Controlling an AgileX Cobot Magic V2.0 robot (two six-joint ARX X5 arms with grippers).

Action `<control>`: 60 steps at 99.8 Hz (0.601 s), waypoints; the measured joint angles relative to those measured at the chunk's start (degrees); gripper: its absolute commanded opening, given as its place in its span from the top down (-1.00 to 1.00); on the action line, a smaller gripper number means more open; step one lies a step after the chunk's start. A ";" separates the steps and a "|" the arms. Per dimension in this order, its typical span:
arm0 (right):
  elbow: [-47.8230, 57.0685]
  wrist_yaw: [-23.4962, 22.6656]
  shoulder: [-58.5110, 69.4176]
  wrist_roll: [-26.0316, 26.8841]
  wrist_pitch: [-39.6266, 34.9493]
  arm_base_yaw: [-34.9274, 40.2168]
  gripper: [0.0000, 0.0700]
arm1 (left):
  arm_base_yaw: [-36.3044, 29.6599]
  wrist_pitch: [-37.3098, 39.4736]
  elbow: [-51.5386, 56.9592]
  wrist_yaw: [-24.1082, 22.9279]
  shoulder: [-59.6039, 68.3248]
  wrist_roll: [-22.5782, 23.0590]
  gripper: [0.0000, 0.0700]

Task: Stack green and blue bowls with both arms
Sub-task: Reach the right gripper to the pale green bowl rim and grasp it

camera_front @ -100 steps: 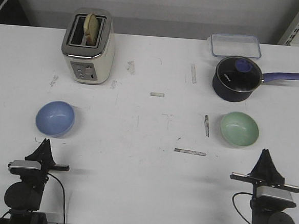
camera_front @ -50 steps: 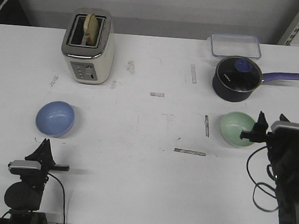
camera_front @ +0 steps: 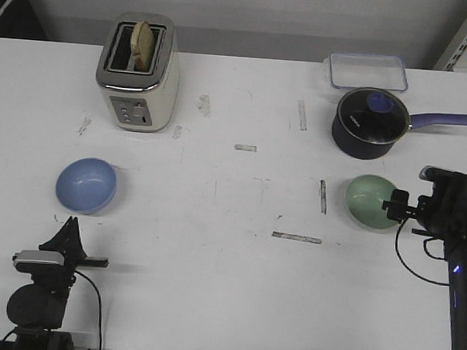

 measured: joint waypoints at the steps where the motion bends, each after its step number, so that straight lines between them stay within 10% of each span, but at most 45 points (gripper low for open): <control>1: 0.00 0.02 0.48 -0.22 -0.02 0.00 -0.38 | 0.00 0.02 0.00 0.00 0.00 0.00 0.99; 13: 0.00 0.11 5.51 -2.25 0.26 0.04 -0.22 | 0.00 0.00 0.00 0.00 0.00 0.00 0.99; 35: 0.00 0.11 10.49 -3.19 2.51 0.11 0.96 | 0.00 0.02 0.00 0.02 0.00 0.00 0.99; 60: 0.04 -0.11 10.47 -3.39 3.41 0.11 0.99 | 0.00 0.02 0.00 0.00 0.00 0.00 0.99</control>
